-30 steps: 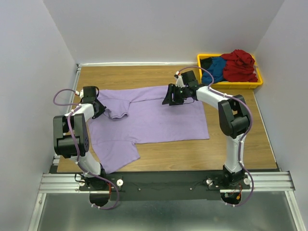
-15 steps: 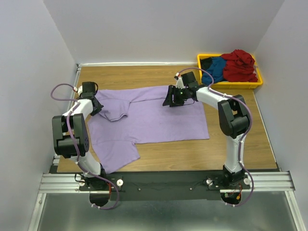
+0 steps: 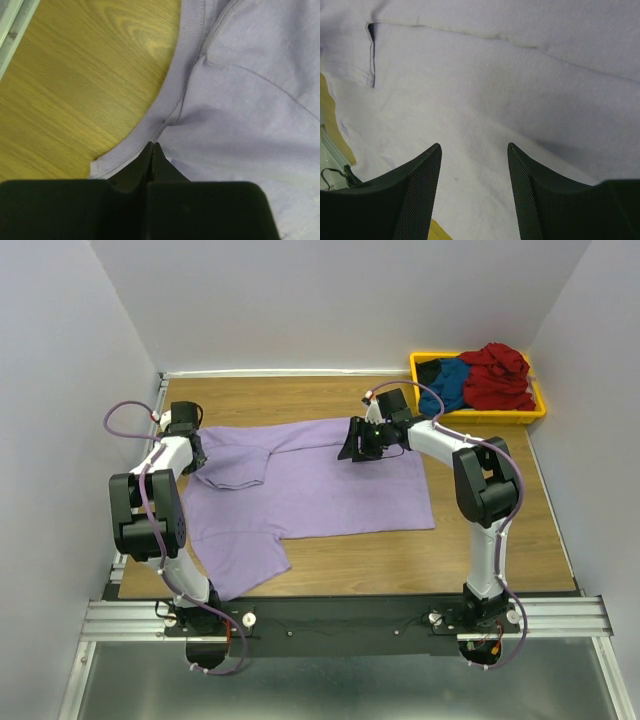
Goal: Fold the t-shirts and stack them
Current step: Fold the tshirt
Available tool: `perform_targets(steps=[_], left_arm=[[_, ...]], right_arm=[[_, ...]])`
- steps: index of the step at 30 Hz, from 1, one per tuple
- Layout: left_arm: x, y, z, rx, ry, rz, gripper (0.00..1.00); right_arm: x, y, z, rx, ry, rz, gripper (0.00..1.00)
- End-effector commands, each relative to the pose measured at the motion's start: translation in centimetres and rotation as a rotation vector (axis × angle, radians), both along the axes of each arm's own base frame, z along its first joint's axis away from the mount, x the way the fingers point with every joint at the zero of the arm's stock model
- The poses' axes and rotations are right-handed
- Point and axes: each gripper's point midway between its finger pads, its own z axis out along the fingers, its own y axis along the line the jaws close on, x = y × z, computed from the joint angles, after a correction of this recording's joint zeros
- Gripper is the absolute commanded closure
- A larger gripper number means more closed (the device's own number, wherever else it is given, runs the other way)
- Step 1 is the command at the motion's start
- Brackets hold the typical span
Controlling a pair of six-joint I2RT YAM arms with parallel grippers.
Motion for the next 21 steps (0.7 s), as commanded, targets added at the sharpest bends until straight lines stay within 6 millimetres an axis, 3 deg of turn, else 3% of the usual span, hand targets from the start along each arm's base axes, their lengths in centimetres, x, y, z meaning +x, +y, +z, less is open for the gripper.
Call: perform_targets(steps=[1,3,5,12,21], left_arm=[[-0.9,1.2,0.0,0.060,0.030,0.020,0.88],[-0.9,0.9,0.3,0.039,0.002,0.028,0.73],[-0.9,0.2,1.0,0.002,-0.044,0.026,0.67],[-2.9,-4.5,-0.7,-0.237,-0.154,0.009,0.63],[-3.1,-4.4,-1.6,-0.238,-0.197,0.033,0.62]], right_arm=[[0.0,0.3,0.0,0.013,0.007,0.007,0.37],[-0.2,0.2,-0.2,0.010,0.012,0.006,0.37],[-0.4,0.2,-0.3,0.008,0.015,0.006,0.37],[-0.9,0.0,-0.6,0.004,0.027,0.007,0.37],[-1.6,-0.4,-1.0,-0.005,0.036,0.011,0.37]])
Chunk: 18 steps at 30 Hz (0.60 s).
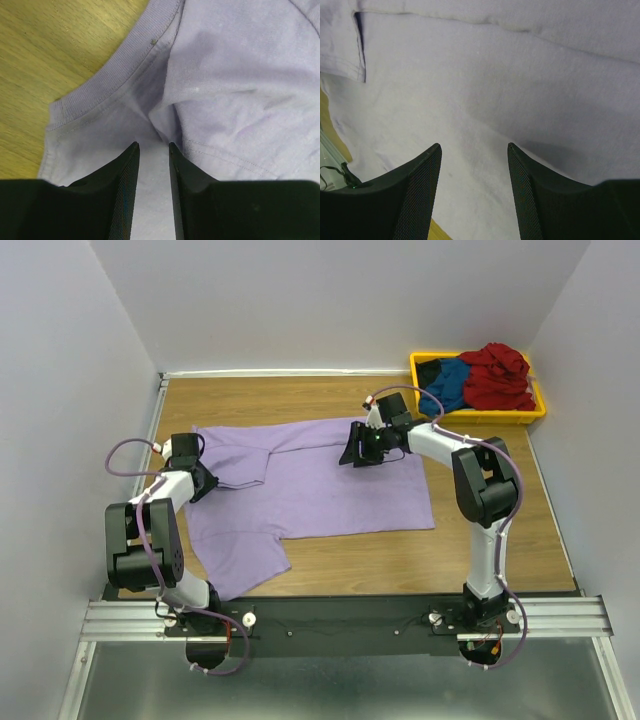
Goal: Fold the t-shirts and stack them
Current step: Fold the tshirt
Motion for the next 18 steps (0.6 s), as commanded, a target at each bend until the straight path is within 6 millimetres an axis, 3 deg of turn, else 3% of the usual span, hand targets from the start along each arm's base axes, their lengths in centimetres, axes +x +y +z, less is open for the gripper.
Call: perform_targets(steps=[1,13,17,18], left_arm=[[1.5,-0.1,0.7,-0.022,-0.076,0.013,0.62],[2.4,-0.4,0.1,-0.039,-0.076,-0.003,0.67],[2.1,-0.6,-0.5,-0.044,-0.053,-0.008,0.71],[2.0,-0.7,-0.6,-0.045,-0.048,-0.010,0.76]], right_arm=[[-0.9,-0.1,0.0,0.005,0.010,0.012,0.37],[-1.1,-0.4,-0.2,-0.006,0.008,0.009,0.37],[-1.2,-0.4,-0.3,-0.009,0.008,0.010,0.37],[-1.2,-0.4,-0.3,-0.010,0.010,0.010,0.37]])
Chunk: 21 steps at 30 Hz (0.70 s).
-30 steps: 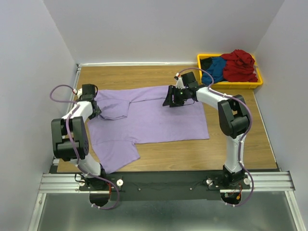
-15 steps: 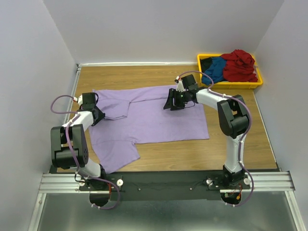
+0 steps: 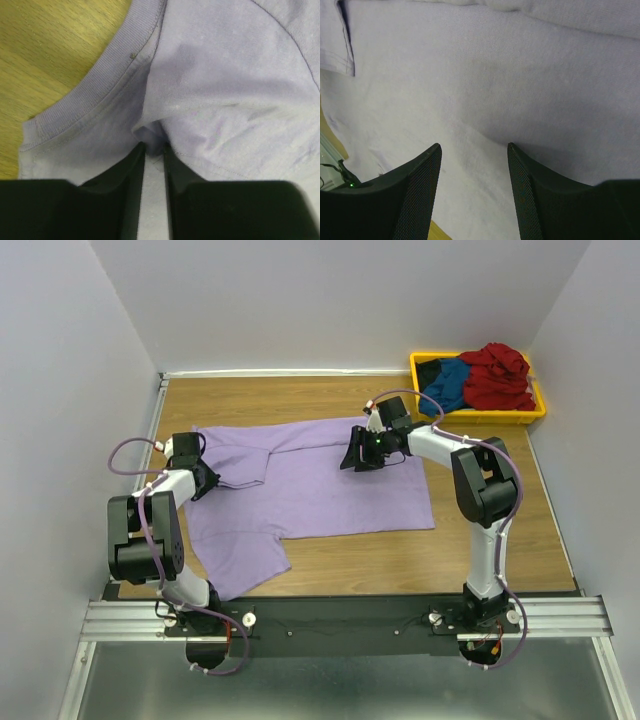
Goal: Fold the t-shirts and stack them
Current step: Fold the tshirt
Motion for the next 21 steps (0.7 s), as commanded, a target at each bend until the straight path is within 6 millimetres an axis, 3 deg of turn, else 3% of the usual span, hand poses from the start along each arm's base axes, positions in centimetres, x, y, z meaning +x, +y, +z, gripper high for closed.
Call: perform_targets(steps=[1,7,16,21], left_arm=[[0.5,-0.2,0.0,-0.013,-0.002,-0.005,0.79],[0.8,0.4,1.3,0.029,0.007,-0.011,1.00],[0.9,1.8,3.5,0.116,0.052,-0.026,1.00],[-0.1,2.1,2.9,0.135,0.122,-0.042,1.00]], right_arm=[[-0.2,0.0,0.8,0.004,-0.023,0.010,0.37],[-0.2,-0.1,0.8,0.001,-0.025,0.009,0.37],[-0.3,-0.2,0.7,-0.006,-0.028,0.010,0.37],[-0.3,-0.5,0.7,-0.019,-0.038,0.008,0.37]])
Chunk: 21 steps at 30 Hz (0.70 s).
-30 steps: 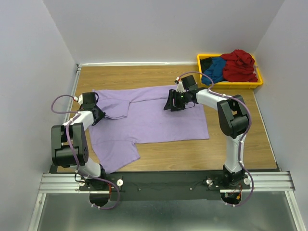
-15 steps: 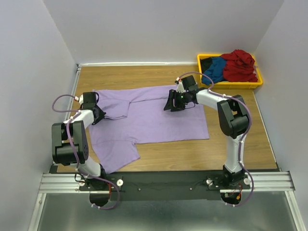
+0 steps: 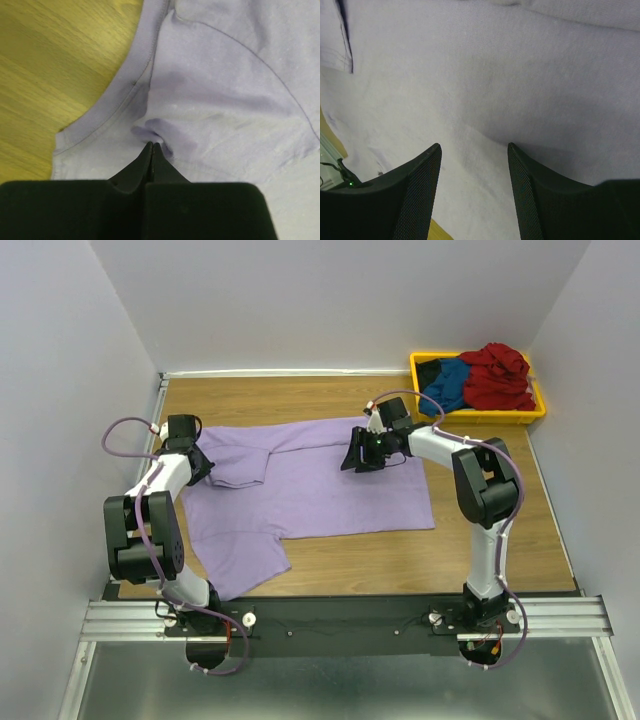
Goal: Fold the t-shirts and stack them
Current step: Fold the tshirt
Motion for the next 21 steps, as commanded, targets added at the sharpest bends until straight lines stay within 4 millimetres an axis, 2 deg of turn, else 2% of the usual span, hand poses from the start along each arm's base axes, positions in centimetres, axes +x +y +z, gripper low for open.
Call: perform_targets(steps=[1,9,17,20,21], left_arm=[[-1.8,0.7,-0.8,0.054,0.105,-0.012,1.00],[-2.7,0.9,-1.4,0.068,0.161,-0.013,0.99],[-2.4,2.4,-0.9,0.146,0.195,-0.005,0.96],[-2.5,2.4,-1.2,0.147,0.205,-0.008,0.92],[-2.5,2.3,-1.2,0.142,0.205,-0.014,0.87]], right_arm=[[-0.1,-0.4,0.7,-0.021,-0.041,0.006,0.37],[0.3,-0.9,1.1,-0.040,-0.065,-0.003,0.37],[0.4,-1.0,1.1,-0.055,-0.075,-0.006,0.37],[0.5,-1.1,1.2,-0.060,-0.080,-0.008,0.37],[0.6,-1.2,1.3,-0.064,-0.088,-0.011,0.37]])
